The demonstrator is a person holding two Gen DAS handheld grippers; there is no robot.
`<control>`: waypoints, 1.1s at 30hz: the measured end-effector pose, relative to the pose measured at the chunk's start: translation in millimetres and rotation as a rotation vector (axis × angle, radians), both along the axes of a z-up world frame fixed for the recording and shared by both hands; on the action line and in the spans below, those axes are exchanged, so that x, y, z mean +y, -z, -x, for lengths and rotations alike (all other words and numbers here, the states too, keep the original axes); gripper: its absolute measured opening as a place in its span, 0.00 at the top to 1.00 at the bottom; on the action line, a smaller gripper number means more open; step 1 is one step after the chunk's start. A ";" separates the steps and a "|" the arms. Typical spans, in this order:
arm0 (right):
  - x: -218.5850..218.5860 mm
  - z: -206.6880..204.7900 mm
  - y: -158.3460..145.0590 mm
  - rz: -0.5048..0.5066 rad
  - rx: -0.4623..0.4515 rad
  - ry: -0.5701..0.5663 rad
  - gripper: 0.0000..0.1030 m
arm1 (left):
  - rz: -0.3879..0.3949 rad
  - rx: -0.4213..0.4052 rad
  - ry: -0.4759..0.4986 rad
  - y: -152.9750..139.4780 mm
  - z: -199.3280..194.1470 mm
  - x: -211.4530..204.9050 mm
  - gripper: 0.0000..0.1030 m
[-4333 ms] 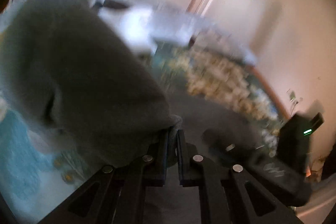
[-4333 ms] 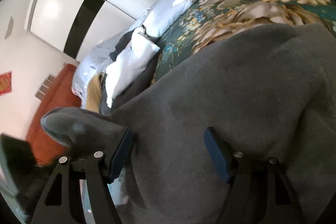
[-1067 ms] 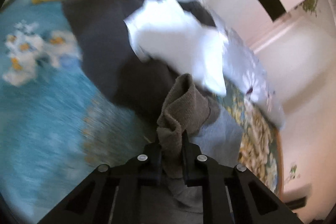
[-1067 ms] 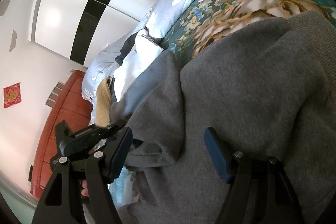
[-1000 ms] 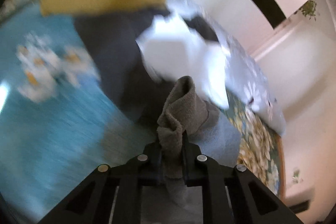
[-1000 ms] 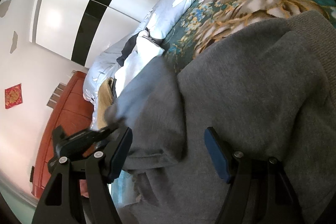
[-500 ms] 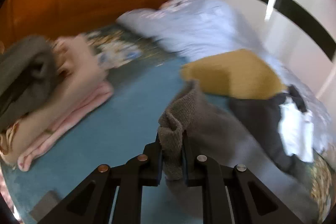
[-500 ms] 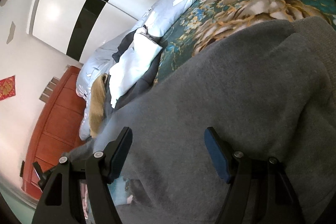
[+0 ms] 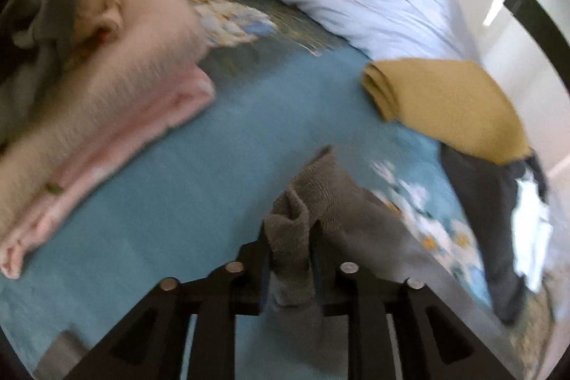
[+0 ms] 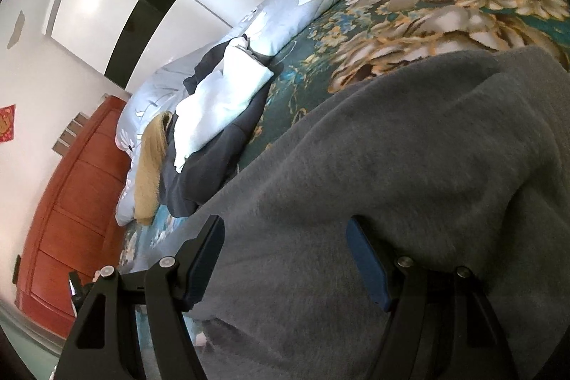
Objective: Fold clothes
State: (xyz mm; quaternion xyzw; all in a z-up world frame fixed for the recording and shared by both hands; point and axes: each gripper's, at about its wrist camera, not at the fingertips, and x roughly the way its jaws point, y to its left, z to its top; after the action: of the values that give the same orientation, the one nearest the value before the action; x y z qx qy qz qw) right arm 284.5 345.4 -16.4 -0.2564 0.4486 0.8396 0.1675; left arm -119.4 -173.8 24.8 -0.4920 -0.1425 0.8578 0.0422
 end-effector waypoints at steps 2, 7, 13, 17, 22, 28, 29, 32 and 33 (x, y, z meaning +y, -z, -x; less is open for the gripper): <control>-1.5 1.8 0.2 -0.016 -0.008 -0.002 0.30 | -0.037 0.011 0.039 -9.5 -15.5 -12.3 0.69; -5.7 6.1 0.5 -0.064 -0.028 -0.006 0.30 | -0.103 0.037 0.005 -15.6 -61.6 -65.3 0.47; -11.3 5.4 -2.7 -0.084 -0.049 0.015 0.30 | -0.230 -0.028 -0.050 6.2 -89.5 -109.8 0.46; -34.4 5.8 -17.7 -0.110 -0.063 -0.030 0.30 | -0.341 -0.100 -0.082 35.3 -79.8 -98.9 0.46; -95.6 31.0 -37.1 -0.296 -0.161 -0.266 0.30 | -0.401 -0.134 -0.073 49.1 -56.2 -69.5 0.46; -144.7 66.7 -32.5 -0.521 -0.358 -0.439 0.31 | -0.375 -0.132 -0.082 55.2 -31.1 -44.2 0.46; -147.3 70.4 -30.3 -0.547 -0.390 -0.440 0.31 | -0.360 -0.124 -0.078 54.5 -28.1 -40.8 0.46; -160.4 82.2 -17.0 -0.633 -0.498 -0.495 0.31 | -0.321 -0.101 -0.061 52.3 -17.6 -32.2 0.48; -165.3 84.9 -12.1 -0.652 -0.528 -0.521 0.31 | -0.309 -0.093 -0.056 51.6 -14.9 -30.6 0.51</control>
State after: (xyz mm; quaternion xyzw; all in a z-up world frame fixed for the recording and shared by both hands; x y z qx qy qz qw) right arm 199.6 180.1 -4.3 -0.4984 0.0254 0.8566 0.1313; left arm -104.5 -204.4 -26.9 -0.5147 -0.2883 0.8028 0.0867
